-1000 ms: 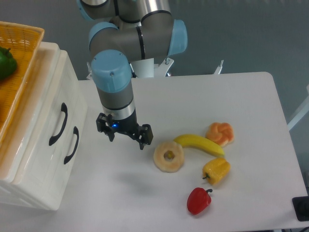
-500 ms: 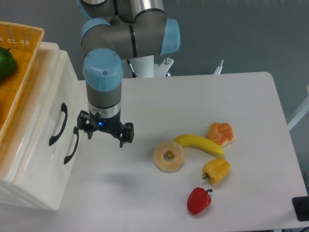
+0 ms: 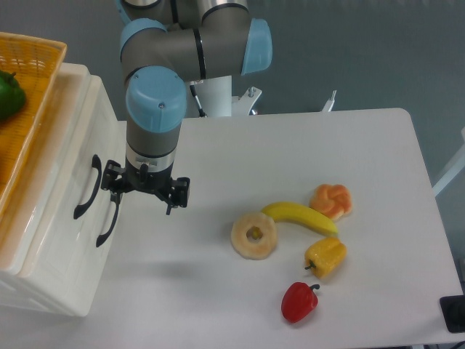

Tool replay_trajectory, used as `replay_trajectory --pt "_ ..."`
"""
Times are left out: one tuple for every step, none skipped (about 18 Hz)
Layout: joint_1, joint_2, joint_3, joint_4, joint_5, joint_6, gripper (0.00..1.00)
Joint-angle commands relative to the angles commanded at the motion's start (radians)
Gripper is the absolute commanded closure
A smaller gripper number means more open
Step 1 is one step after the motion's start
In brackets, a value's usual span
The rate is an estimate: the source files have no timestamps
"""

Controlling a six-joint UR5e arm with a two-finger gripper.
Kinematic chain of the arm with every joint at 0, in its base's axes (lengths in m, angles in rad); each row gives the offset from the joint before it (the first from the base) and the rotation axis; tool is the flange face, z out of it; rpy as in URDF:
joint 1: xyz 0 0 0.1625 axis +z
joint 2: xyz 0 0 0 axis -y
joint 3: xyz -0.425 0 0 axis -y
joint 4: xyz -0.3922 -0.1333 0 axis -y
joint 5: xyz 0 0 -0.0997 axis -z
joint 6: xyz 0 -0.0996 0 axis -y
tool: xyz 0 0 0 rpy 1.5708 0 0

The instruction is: Slide open the top white drawer

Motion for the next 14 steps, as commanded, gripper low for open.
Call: replay_trajectory --pt "-0.002 0.002 0.0 0.0 0.0 0.0 0.0" --pt "-0.005 0.002 0.0 -0.003 0.0 -0.003 0.0" --pt "-0.005 0.002 0.0 -0.009 -0.002 -0.014 0.0" --pt "-0.008 0.003 -0.002 -0.017 -0.002 -0.031 0.0" --pt "-0.009 0.003 -0.005 -0.028 -0.003 -0.034 0.0" --pt "-0.009 0.003 -0.006 -0.037 -0.006 -0.034 0.0" --pt "-0.008 0.003 -0.008 -0.049 -0.015 -0.035 0.0" --pt "-0.005 0.003 -0.008 -0.06 -0.024 -0.035 0.0" --pt "-0.005 0.005 -0.008 -0.067 -0.034 -0.035 0.0" --pt "-0.006 0.005 -0.008 -0.074 -0.04 -0.035 0.0" --pt "-0.006 0.005 -0.009 -0.08 -0.04 -0.035 0.0" --pt "-0.006 0.005 -0.008 -0.089 -0.041 -0.035 0.0" --pt "-0.008 0.006 -0.006 -0.089 -0.041 -0.035 0.0" --pt "-0.009 0.006 -0.005 -0.09 -0.041 -0.035 0.0"
